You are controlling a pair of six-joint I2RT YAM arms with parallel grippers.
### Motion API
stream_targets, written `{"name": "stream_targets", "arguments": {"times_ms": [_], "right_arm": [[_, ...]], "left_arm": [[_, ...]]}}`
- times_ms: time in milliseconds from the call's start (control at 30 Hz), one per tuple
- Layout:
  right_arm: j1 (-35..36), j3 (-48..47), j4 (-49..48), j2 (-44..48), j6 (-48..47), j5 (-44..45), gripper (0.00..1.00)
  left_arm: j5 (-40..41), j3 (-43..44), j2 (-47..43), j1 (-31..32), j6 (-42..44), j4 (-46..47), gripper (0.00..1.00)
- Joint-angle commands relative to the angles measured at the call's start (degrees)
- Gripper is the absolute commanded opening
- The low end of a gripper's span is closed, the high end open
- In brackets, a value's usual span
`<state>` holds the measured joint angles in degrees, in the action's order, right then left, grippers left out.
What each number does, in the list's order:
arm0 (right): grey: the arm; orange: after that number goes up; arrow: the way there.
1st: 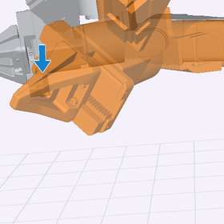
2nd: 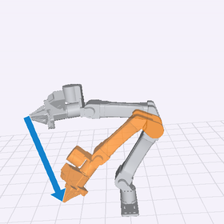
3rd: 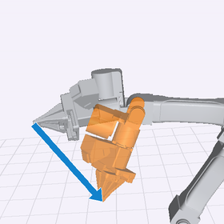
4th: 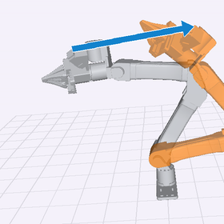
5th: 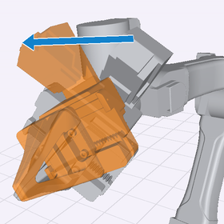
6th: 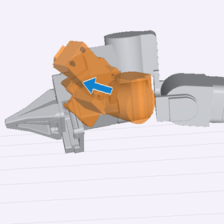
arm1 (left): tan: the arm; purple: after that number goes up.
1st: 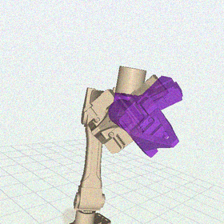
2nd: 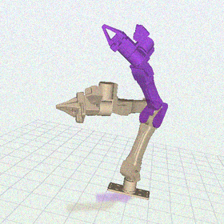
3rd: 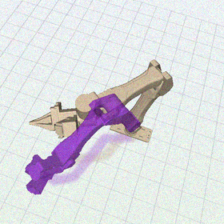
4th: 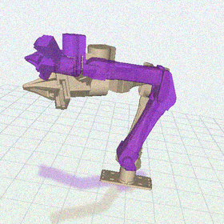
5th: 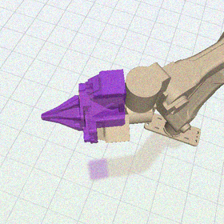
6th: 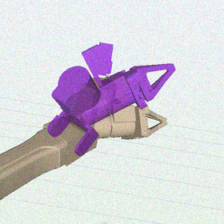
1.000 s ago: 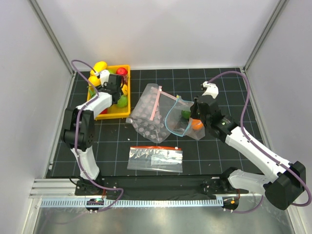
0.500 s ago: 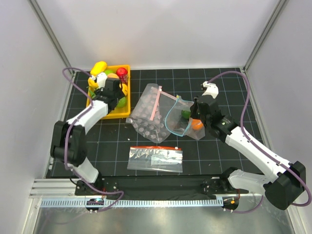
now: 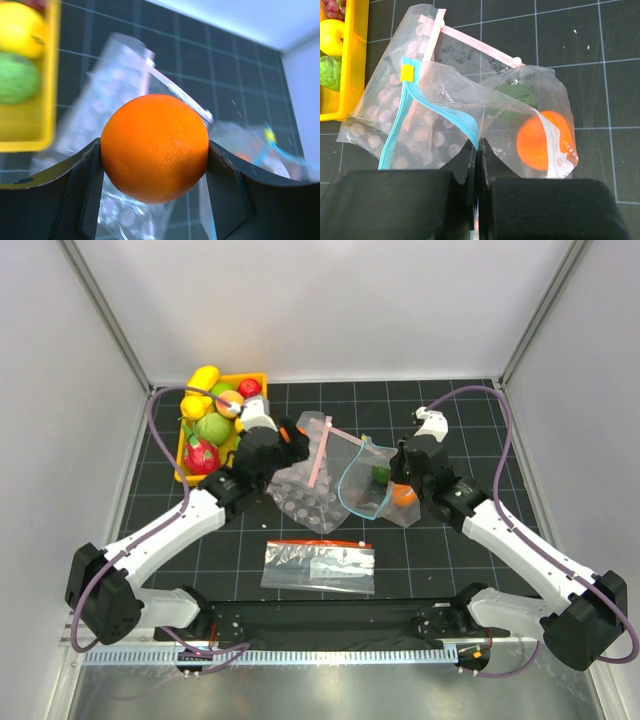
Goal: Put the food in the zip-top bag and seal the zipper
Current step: Place the fake fruit in the zipper food storage bag.
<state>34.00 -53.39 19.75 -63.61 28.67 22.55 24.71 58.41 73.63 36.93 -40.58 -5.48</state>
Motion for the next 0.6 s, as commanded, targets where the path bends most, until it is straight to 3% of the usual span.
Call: {"name": "stream_targets", "arguments": {"times_ms": [0,267,567], "right_arm": [[-0.2,-0.1,-2.4,0.9,0.3,0.1,0.01],[-0.1,-0.1,-2.3,0.9,0.5,-0.5,0.01],[-0.2,0.6,-2.9,1.6,1.8,0.8,0.01]], "left_arm": [[-0.8,-0.5,-1.9,5.9,3.7,4.5,0.38],[-10.8,-3.2,-1.2,13.6,4.2,12.7,0.39],[-13.1,0.8,4.2,19.3,7.4,13.6,0.40]]}}
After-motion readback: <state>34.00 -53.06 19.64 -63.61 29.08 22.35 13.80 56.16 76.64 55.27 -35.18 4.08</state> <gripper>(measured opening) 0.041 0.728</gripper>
